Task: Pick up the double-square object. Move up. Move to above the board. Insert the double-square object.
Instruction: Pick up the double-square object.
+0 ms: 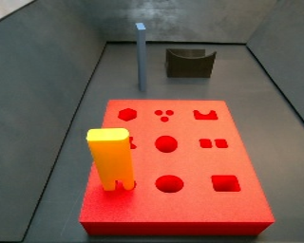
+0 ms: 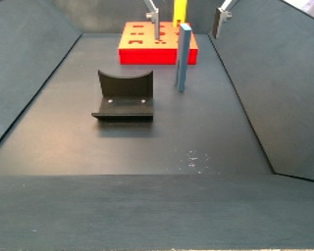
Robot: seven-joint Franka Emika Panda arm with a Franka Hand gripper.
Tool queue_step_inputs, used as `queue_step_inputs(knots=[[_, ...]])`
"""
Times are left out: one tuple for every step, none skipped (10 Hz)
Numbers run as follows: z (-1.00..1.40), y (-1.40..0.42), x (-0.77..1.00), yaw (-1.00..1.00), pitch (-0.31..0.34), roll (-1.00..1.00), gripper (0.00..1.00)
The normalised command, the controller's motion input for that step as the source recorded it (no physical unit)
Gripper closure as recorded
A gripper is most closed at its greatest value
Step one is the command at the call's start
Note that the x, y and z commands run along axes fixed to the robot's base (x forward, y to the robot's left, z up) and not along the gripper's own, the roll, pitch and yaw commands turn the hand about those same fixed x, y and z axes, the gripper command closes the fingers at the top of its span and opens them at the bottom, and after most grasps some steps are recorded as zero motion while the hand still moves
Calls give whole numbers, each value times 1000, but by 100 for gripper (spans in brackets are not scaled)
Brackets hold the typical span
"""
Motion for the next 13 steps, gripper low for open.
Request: queue_step_inputs(knots=[[-220, -549, -140, 300, -29, 0, 0], [-217, -757, 0, 420, 0, 0, 0], [-191, -780, 0, 383, 0, 0, 0], [-171, -791, 0, 366, 0, 0, 0], [-177, -811, 0, 346, 0, 0, 0], [-211, -829, 0, 323, 0, 0, 0], [-251, -826, 0, 311, 0, 0, 0], [-329, -683, 0, 277, 0, 0, 0], [-397, -337, 0, 129, 0, 17, 0], [-343, -111, -3, 100, 0, 51, 0], [-274, -20, -57, 120, 0, 60, 0], [-269, -20, -66, 126, 0, 60, 0], [-237, 0, -60, 117, 0, 80, 0]])
